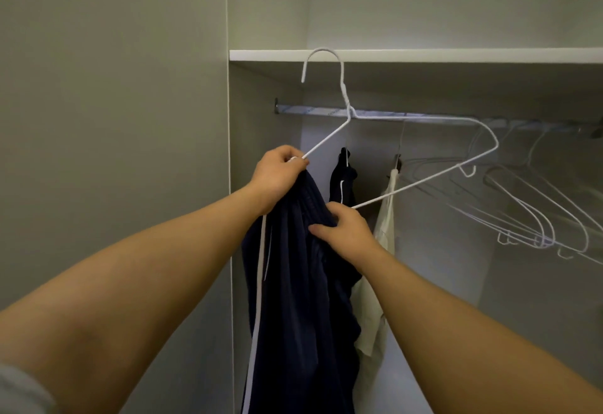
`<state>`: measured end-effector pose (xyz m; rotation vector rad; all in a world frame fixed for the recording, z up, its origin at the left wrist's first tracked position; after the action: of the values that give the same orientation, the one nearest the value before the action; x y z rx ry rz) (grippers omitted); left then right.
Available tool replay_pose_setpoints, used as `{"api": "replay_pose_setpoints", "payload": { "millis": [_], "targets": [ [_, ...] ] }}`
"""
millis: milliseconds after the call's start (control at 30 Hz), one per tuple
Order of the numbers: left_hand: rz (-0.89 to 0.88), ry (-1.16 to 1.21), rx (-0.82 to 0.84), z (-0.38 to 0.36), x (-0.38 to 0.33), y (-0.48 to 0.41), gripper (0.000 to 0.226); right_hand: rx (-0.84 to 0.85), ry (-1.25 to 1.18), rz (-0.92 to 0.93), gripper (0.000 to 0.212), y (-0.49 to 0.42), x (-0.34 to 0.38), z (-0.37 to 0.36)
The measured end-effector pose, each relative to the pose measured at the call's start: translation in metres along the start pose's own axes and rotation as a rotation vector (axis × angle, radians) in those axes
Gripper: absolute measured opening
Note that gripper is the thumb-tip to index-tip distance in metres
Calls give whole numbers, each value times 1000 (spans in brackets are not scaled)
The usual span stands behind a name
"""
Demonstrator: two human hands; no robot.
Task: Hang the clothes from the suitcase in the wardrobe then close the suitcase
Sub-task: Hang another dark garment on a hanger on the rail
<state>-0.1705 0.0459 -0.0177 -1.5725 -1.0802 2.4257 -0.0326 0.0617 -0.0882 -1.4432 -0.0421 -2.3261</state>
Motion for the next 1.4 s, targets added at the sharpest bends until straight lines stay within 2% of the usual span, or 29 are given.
{"api": "replay_pose_setpoints", "payload": {
  "millis": [33, 167, 300, 367, 433, 500, 700, 833, 967, 1100, 1233, 1400],
  "targets": [
    [7, 27, -45, 4, 2, 0, 22, 1, -30, 10, 13, 1, -1, -2],
    [-20, 4, -105, 13, 1, -4, 25, 39, -228, -15, 27, 5, -3, -11],
    [-84, -112, -191, 36, -16, -14, 18, 50, -331, -76, 14, 4, -12, -7],
    [-178, -298, -194, 48, -36, -17, 22, 203, -172, -136, 6, 6, -24, -19],
    [-285, -444, -165, 54, -54, -19, 25, 407, 76, -203, 15, 14, -43, -38],
    [-384, -552, -107, 56, -65, -17, 25, 500, 301, -219, 12, 20, -56, -47],
    [-586, -798, 67, 56, -65, 1, 26, 234, 821, -146, 12, 8, -51, -3],
    [-632, -968, 102, 72, -58, 6, 29, 72, 918, -90, 26, 1, -31, 19],
    [-839, -1136, 184, 75, -56, 27, 27, -52, 945, -53, 28, -2, -18, 43],
    [-738, -1168, 138, 91, -46, 32, 39, -140, 988, -43, 23, 0, -19, 66],
    [-598, -1178, 121, 114, -31, 30, 31, -180, 1020, -46, 24, 4, -25, 86],
    [-631, -1159, 157, 114, -24, 30, 29, -233, 1091, -48, 25, 8, -23, 111]
  ]
}}
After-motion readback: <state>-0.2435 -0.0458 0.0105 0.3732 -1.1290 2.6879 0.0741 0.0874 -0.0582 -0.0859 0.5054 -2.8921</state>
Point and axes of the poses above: each hand's wrist, its own y-axis away from the middle knuckle, its own z-axis out of the back of the hand, x = y × z, the point moved 9 cm from there along -y, towards the middle knuckle, and after that the axes turned 9 degrees about -z, right-handed, at the moved point
